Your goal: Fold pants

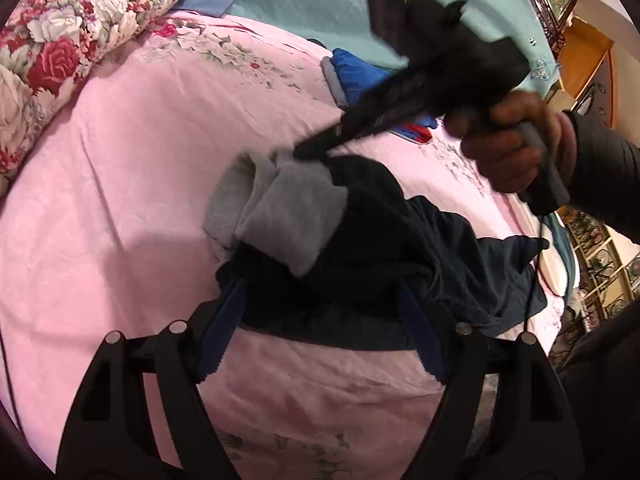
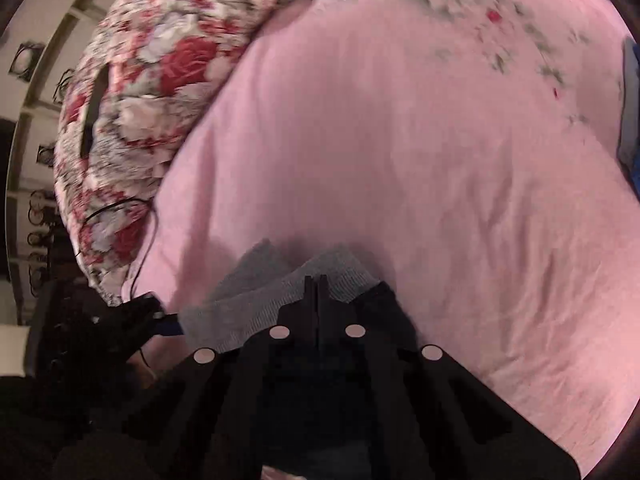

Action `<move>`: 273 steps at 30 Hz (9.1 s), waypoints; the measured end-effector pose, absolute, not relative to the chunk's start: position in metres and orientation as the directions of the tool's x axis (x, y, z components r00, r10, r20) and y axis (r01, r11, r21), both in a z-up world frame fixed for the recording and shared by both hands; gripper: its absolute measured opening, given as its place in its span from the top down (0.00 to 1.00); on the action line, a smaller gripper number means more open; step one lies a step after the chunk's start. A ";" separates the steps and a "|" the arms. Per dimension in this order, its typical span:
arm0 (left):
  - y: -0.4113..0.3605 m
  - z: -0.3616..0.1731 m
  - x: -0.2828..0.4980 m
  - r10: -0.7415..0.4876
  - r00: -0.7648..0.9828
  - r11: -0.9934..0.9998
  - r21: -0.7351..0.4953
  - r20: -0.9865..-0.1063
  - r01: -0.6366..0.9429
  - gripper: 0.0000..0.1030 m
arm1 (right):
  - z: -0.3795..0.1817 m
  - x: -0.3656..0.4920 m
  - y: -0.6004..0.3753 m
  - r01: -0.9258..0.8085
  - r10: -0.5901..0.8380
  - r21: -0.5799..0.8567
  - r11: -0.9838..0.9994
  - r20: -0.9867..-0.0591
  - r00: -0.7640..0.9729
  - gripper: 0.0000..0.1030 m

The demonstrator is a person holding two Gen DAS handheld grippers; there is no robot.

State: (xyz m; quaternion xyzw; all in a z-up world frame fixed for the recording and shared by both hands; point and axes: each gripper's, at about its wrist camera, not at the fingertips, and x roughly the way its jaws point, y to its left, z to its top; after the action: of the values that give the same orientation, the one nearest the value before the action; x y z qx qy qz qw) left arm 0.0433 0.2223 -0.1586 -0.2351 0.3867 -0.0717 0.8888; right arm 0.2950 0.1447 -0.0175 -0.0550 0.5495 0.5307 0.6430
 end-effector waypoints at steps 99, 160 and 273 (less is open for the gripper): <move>0.114 -0.160 0.100 0.034 0.438 0.978 -0.061 -0.898 -0.202 0.12 | -0.162 0.161 -0.424 0.153 0.312 0.498 0.854 -0.724 0.615 0.95; 0.124 -0.115 0.104 0.174 0.485 0.985 0.157 -0.857 -0.075 0.10 | -0.208 0.025 -0.401 0.435 0.358 0.679 0.591 -0.704 0.613 0.51; 0.050 -0.172 0.134 -0.094 0.501 0.991 -0.035 -0.860 0.127 0.02 | -0.153 0.092 -0.324 0.236 0.573 0.790 0.566 -0.583 0.575 0.36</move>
State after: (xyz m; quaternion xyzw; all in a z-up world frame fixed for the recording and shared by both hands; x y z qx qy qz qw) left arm 0.1345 0.0501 -0.1719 0.0163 0.4952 -0.0637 0.8663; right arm 0.0920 -0.3241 -0.1527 0.4525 0.4474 0.1104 0.7635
